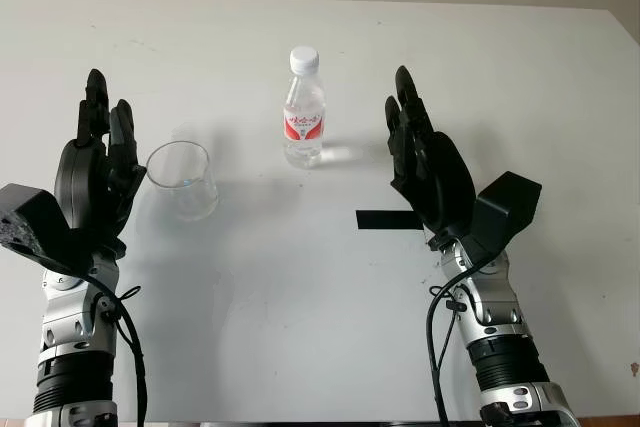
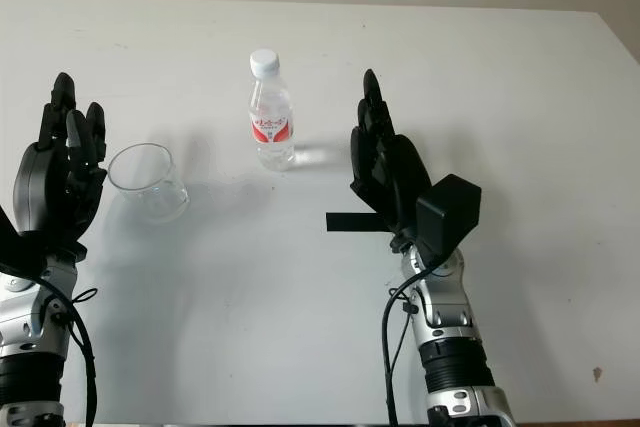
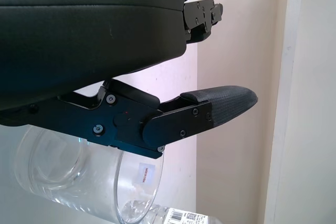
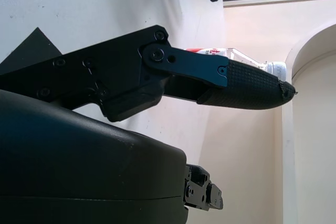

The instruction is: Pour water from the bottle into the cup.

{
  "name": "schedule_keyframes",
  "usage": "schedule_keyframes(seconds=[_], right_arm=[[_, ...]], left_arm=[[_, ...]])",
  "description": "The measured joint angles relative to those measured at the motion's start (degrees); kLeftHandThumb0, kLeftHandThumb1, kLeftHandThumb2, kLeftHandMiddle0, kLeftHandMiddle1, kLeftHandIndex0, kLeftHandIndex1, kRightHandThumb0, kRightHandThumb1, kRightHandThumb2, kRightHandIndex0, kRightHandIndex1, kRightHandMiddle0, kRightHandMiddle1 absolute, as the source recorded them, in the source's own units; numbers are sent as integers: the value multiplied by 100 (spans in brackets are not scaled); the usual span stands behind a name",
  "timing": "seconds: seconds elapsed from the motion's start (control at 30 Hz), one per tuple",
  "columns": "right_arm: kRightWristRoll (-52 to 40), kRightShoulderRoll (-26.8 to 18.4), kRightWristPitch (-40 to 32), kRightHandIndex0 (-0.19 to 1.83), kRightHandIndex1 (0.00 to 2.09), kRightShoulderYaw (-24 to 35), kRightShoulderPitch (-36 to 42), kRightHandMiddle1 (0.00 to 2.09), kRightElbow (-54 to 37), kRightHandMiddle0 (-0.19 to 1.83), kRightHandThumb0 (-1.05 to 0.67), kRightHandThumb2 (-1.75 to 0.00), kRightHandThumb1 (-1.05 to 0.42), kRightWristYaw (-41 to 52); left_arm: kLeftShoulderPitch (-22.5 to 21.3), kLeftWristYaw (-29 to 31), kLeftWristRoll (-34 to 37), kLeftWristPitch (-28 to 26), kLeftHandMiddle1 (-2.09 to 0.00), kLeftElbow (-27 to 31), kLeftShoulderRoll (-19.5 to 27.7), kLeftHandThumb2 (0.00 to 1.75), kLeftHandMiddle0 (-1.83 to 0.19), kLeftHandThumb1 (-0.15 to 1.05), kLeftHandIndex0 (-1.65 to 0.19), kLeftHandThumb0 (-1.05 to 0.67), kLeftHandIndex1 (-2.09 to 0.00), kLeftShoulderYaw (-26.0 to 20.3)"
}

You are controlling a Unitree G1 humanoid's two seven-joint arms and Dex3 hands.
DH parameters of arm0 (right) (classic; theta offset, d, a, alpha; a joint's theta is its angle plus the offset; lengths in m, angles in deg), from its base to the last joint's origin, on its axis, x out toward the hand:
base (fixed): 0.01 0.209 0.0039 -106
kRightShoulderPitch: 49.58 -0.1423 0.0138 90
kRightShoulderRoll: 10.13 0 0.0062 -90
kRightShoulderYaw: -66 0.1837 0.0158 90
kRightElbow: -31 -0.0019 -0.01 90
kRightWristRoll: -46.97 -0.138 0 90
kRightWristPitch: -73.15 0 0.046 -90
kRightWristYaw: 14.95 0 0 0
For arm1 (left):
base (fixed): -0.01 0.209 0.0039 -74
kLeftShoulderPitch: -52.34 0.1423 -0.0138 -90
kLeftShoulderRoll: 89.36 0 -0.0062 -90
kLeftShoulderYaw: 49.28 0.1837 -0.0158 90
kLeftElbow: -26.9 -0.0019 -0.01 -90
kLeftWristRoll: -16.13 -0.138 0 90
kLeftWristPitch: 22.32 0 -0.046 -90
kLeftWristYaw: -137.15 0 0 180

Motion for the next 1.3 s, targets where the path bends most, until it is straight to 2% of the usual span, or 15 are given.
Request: schedule_keyframes(seconds=[0.17,0.27,0.37,0.47,0.67,0.9,1.1,1.3], right_arm=[[83,-13,-57,-19,0,-11,-20,0,0,-19,-93,-65,-105,-24],[170,-47,-15,-19,0,-13,-95,0,47,-19,-96,-47,-105,12],[147,-55,105,-19,0,-4,-206,0,240,-19,-102,-16,-103,156],[174,-58,228,-19,0,-12,-468,0,577,-19,-104,-6,-97,254],[305,-68,384,-19,0,-45,-1430,0,1362,-19,-103,-4,-92,259],[431,30,789,-19,0,-24,-2560,0,2716,-19,-101,-5,-91,10],[498,109,984,-19,0,5,-3001,0,3843,-19,-99,-5,-91,-76],[461,206,993,-19,0,101,-3288,0,4488,-19,-95,-5,-91,37]], left_arm=[[-1,-8,-6,0,-5,-3,0,66,10,105,14,-73,-5,1],[-7,-9,-7,6,-5,-28,0,67,10,105,13,-72,-5,2],[-8,28,6,23,-5,-82,0,67,10,105,14,-71,-5,0],[-8,18,5,24,-6,-89,0,68,9,105,14,-72,-5,-8],[-8,23,4,30,-5,-90,1,69,11,105,14,-71,-5,-17],[-13,-24,-5,40,-6,-87,0,66,9,105,13,-74,-6,-11],[-14,-68,-6,37,-6,-78,1,66,9,105,13,-73,-6,-11],[-14,-83,-2,33,-6,-71,1,64,8,105,12,-73,-6,-13]])
